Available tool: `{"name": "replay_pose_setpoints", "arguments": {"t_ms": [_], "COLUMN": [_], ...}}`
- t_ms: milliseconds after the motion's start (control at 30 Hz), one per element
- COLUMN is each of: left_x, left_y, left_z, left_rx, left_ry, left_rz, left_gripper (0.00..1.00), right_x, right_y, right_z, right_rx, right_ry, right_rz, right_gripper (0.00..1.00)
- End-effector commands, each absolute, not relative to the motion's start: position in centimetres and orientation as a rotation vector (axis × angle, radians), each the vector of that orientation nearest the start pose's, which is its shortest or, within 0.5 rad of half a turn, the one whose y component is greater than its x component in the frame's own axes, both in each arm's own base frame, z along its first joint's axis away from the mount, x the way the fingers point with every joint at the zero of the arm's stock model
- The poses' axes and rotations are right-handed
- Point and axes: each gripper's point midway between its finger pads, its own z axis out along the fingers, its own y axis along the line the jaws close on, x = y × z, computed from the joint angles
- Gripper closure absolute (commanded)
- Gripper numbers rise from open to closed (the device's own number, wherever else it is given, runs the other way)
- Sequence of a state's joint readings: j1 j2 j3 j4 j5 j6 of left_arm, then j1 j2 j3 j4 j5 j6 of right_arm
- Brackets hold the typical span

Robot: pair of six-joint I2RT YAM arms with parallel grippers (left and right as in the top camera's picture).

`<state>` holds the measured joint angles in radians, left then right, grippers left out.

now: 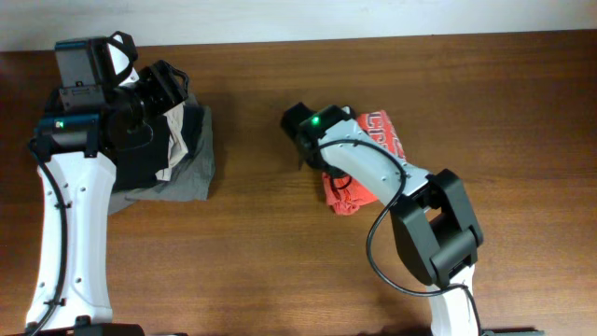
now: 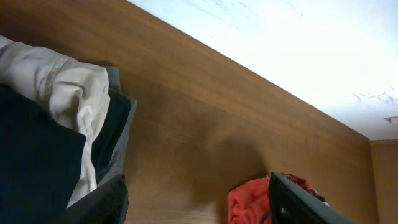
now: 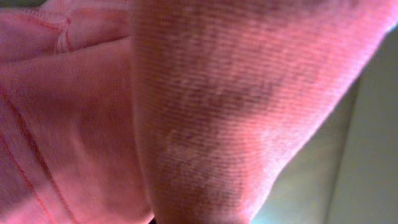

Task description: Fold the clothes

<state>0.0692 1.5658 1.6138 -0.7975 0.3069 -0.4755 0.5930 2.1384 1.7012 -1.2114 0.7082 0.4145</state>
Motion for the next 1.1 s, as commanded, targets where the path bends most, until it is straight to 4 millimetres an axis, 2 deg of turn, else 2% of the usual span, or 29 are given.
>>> {"name": "replay_pose_setpoints", "arguments": {"t_ms": [0, 233, 633, 667, 733, 833, 1000, 1067], "left_x": [43.8, 43.8, 43.8, 43.8, 43.8, 43.8, 43.9, 43.9], "left_y": [-2.5, -2.5, -2.5, -2.5, -2.5, -2.5, -2.5, -2.5], "left_z": [28.2, 28.2, 28.2, 28.2, 28.2, 28.1, 28.0, 28.0], "left_rx": [-0.479, -0.479, -0.480, -0.479, -0.480, -0.480, -0.481, -0.481], "left_ry": [2.306, 2.307, 2.306, 2.306, 2.306, 2.307, 2.311, 2.311], "left_rz": [-0.576, -0.576, -0.576, -0.576, -0.576, -0.576, -0.576, -0.576], "left_gripper": [0.28, 0.28, 0.28, 0.28, 0.28, 0.27, 0.27, 0.27], "right_x": [38.6, 38.2, 37.1, 36.9, 36.8, 37.1, 37.1, 36.8], "right_y": [15.4, 16.7, 16.4, 16.3, 16.3, 16.4, 16.9, 17.3], "right_z": [7.7, 5.7, 0.8, 0.8, 0.9, 2.5, 7.4, 8.9], "right_rx": [-0.322, -0.367, -0.441, -0.446, -0.456, -0.442, -0.388, -0.406], "right_ry": [2.686, 2.702, 2.792, 2.795, 2.791, 2.767, 2.732, 2.737], "right_rz": [-0.854, -0.850, -0.934, -0.940, -0.952, -0.938, -0.812, -0.739], "right_gripper": [0.95, 0.96, 0.95, 0.89, 0.83, 0.73, 0.46, 0.44]}}
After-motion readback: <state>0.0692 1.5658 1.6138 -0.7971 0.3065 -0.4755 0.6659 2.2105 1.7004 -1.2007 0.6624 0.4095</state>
